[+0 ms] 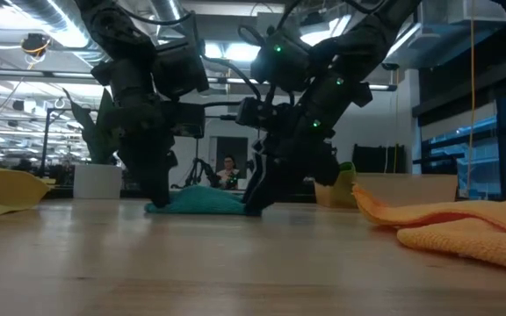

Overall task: Roll microfiber towels into tight, uniform cylinder then place into a basket
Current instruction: Fold the blue towel

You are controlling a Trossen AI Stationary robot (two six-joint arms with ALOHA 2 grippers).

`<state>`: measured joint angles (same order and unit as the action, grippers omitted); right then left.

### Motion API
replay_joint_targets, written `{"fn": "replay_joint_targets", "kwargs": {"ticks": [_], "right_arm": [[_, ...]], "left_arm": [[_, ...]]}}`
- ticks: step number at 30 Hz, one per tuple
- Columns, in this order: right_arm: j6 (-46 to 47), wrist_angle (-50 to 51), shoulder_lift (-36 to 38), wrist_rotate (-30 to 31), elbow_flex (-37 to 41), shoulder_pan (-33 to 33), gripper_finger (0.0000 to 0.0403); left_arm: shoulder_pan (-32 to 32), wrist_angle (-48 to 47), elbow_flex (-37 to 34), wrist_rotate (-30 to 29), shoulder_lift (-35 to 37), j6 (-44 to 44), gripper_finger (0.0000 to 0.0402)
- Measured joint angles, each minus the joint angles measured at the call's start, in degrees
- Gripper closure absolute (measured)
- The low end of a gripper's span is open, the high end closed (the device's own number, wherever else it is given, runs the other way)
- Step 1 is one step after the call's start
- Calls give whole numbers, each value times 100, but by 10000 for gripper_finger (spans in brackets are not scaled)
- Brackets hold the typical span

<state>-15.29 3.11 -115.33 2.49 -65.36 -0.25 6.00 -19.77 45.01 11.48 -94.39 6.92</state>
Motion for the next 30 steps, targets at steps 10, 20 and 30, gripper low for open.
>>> {"fn": "replay_joint_targets", "kwargs": {"ticks": [10,20,30], "right_arm": [[614,-26,-13,245,2,1,263],[1542,-15,-13,310,2,15,382],[1830,-26,-13,-295,2,15,397]], "left_arm": [[-112,13,0,38,-4,0,306],[-503,-7,-17,-1218,131,-284,306],[-894,-54,-17,-2665,131,-69,306]]}}
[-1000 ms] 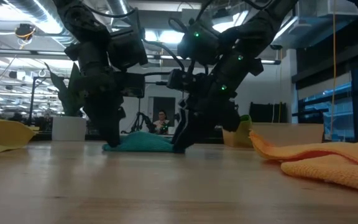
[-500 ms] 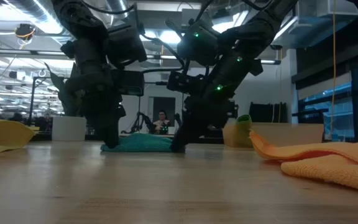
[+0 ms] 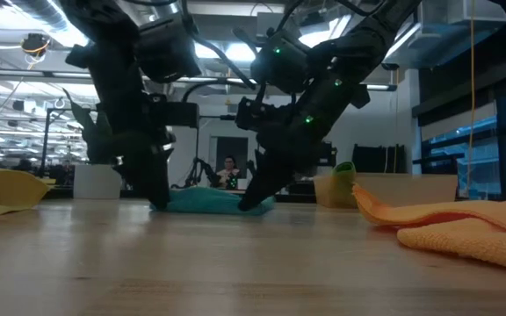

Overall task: Roll microfiber towels into tight, uniform cylinder then place into a basket
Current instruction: Fold the blue towel

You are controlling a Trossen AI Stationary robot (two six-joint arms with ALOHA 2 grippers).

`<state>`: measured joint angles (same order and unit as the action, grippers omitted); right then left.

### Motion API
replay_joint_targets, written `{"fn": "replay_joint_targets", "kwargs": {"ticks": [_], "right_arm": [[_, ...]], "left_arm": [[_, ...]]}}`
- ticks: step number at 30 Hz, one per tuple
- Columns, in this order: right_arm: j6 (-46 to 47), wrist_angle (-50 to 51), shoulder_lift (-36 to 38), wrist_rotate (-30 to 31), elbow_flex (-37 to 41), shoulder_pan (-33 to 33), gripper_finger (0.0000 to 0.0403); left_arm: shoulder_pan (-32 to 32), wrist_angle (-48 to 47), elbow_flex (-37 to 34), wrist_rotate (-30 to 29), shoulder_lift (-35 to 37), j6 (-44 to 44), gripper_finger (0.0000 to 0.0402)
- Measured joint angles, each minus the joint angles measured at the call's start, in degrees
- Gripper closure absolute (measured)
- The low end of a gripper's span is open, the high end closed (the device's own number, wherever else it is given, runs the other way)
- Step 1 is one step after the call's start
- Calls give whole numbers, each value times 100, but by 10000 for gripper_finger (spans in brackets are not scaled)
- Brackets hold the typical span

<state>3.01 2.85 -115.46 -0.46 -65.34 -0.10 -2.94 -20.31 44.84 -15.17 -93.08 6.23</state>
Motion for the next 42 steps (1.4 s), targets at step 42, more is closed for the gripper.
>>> {"fn": "replay_joint_targets", "kwargs": {"ticks": [42], "right_arm": [[1846,1255,-2,-1620,-826,33,397]], "left_arm": [[574,-427,10,2846,378,2377,401]]}}
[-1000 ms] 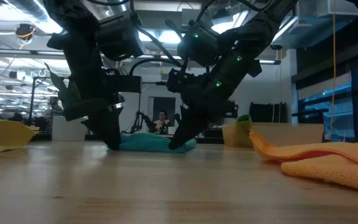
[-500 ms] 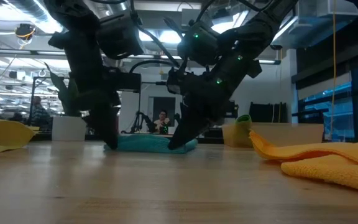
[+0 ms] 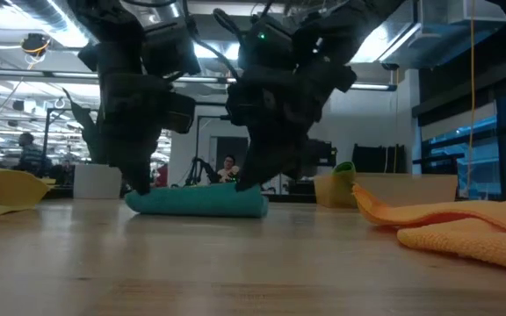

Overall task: Roll microfiber towels into tight, uniform cylinder then place into a basket
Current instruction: Fold the blue towel

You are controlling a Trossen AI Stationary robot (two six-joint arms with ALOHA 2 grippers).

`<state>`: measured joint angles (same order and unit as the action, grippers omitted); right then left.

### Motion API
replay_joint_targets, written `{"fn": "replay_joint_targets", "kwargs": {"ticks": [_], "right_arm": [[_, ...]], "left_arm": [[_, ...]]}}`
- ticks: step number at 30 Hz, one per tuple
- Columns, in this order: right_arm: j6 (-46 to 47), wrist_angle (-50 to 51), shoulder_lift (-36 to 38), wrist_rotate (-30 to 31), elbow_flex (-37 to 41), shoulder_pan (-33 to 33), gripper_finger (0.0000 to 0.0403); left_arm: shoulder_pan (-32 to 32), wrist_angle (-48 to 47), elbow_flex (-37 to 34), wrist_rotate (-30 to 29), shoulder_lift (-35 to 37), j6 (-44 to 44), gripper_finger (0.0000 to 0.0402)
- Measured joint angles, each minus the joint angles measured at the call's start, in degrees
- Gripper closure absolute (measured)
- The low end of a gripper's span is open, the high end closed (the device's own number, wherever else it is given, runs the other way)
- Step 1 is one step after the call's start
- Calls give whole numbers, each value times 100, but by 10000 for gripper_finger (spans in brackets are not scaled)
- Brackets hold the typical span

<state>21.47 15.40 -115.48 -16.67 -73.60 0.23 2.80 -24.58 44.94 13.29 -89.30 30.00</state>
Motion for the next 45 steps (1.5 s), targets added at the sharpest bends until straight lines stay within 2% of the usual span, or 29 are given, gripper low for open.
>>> {"fn": "replay_joint_targets", "kwargs": {"ticks": [4,11,14,20,23,28,32,35,39,42,45], "right_arm": [[401,81,0,4,-86,23,397],[1399,133,0,5,-122,151,396],[1718,159,0,-42,-120,201,396],[2112,304,7,-598,-120,348,396],[2428,535,17,-582,-121,402,396],[2631,687,17,-205,-124,409,396],[2665,605,17,-244,-124,421,396],[2630,548,17,-825,-124,462,396],[2557,541,17,-1477,-124,492,396],[2492,491,17,-1802,-124,492,396],[2524,458,17,-1738,-124,494,396]], "left_arm": [[164,-11,-1,9,0,377,401],[359,50,44,-76,0,393,401],[361,37,196,-350,0,213,402],[363,70,510,-749,0,-489,401],[363,44,570,-809,0,-685,401],[361,-27,578,-808,0,-800,401],[369,-70,580,-801,0,-785,401],[372,-68,583,-667,0,-717,401],[409,-84,587,-60,0,-480,401],[396,-217,593,274,0,-459,401],[365,-330,593,450,0,-475,401]]}}
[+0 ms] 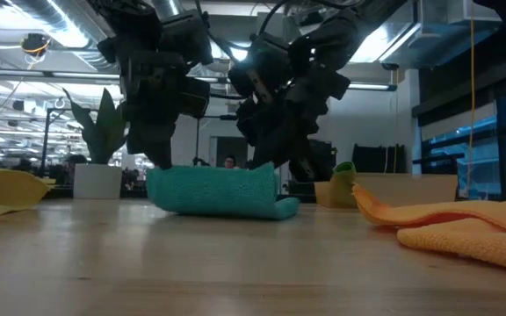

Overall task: Roll microfiber towels into tight, uniform cylinder then place into a basket
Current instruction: Fold the blue towel

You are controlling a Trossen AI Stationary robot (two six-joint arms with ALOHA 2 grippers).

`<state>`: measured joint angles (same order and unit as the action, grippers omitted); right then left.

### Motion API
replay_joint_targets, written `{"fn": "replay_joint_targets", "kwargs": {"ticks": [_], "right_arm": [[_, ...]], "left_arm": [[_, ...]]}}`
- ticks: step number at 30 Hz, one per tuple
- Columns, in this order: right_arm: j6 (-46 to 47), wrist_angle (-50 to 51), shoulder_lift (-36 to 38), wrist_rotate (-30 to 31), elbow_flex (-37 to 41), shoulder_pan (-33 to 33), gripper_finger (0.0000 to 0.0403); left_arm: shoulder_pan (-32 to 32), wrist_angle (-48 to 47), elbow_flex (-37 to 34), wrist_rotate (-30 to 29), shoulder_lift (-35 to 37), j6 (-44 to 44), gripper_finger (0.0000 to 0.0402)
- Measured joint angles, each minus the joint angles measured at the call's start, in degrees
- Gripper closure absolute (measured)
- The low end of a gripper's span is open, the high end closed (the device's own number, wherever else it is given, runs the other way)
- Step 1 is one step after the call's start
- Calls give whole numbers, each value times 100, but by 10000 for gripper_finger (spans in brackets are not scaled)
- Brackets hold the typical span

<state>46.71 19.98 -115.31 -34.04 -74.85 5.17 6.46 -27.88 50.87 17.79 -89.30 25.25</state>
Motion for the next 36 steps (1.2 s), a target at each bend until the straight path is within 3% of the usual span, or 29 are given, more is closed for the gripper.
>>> {"fn": "replay_joint_targets", "kwargs": {"ticks": [9,22,36], "right_arm": [[108,368,0,1412,-11,62,396],[402,746,10,1642,1,-64,395],[-32,749,0,1612,4,-265,375]], "left_arm": [[5,108,0,-989,-5,-188,401],[-10,865,-9,-1194,-308,-527,401],[-11,1221,-2,-1295,-564,-653,401]]}}
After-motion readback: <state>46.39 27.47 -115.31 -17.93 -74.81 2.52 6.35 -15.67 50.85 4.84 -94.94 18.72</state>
